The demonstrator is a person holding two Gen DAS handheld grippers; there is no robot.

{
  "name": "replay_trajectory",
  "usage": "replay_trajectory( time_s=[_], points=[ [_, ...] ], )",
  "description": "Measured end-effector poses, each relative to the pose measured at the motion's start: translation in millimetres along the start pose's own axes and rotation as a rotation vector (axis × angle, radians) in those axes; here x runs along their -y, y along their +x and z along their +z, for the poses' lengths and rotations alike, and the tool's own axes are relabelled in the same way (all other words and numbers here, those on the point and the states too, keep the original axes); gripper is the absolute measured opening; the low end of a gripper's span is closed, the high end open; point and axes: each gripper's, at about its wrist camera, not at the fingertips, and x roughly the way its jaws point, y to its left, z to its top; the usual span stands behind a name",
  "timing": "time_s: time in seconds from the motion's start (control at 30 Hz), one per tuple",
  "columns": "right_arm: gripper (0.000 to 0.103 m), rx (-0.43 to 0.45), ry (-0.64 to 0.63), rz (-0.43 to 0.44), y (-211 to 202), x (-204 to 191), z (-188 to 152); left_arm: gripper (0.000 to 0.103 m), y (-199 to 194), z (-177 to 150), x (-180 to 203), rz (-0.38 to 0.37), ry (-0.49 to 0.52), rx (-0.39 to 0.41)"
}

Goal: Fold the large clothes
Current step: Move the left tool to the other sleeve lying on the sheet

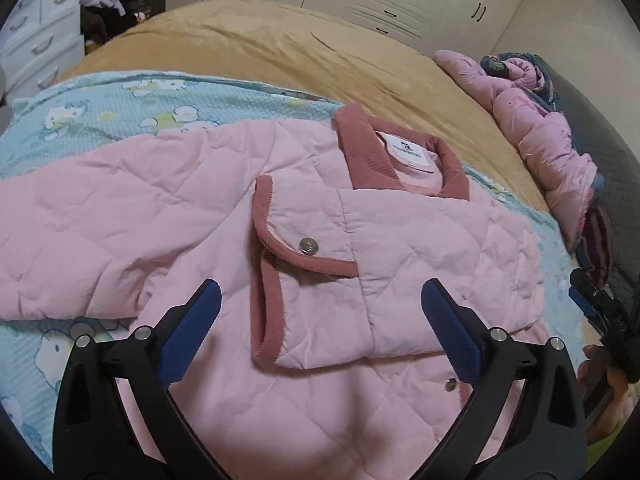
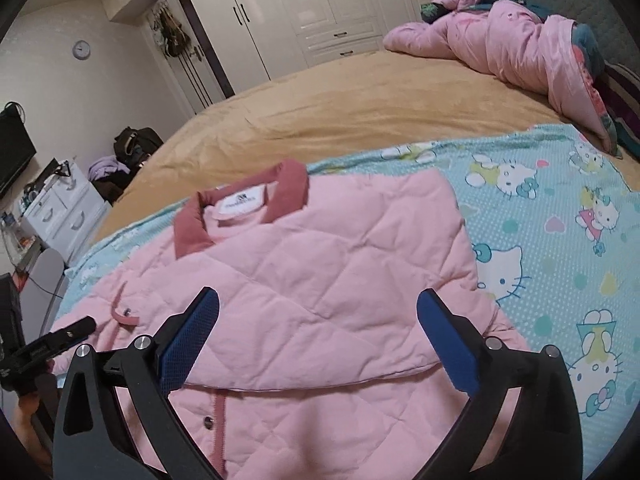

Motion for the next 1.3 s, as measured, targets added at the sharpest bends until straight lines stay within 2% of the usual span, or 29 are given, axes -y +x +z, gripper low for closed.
replay_trajectory(
  time_s=[0.07, 0.2, 0.33, 0.63, 0.8, 1.07, 1.3],
  points=[
    [0.099, 0.012, -0.008, 0.013, -6.6, -5.3, 2.6, 0.094, -3.4, 0.4, -3.9, -0.009, -0.034, 0.000],
    [0.099, 0.033, -0.031, 0.021, -16.6, -16.8, 5.5, 0.094, -14.4, 1.9, -7.0, 0.023, -0.050, 0.022],
    [0.099, 0.041, -0.052, 0.031, -22.6, -27.6, 7.3, 0.094, -26.5, 3.3, -8.6, 0.001, -0.073, 0.042],
    [0.099, 0.082, -0.080, 0.063, -38.5, -55.8, 10.2, 0.094, -58.2, 4.5, -5.3, 0.104, -0.062, 0.116],
    [0.099, 0.116, -0.108, 0.098, -48.9, -81.6, 6.6, 0.094, -76.7, 0.9, -8.6, 0.193, -0.039, 0.149],
    [0.099, 0.139, -0.200, 0.137, -60.1, -129.4, -2.3, 0.094, -102.0, -1.0, -40.5, 0.251, -0.115, 0.180],
    [0.099, 0.126, -0.237, 0.183, -57.5, -164.2, -14.0, 0.094, -117.9, 2.5, -64.7, 0.255, -0.168, 0.206]
  ],
)
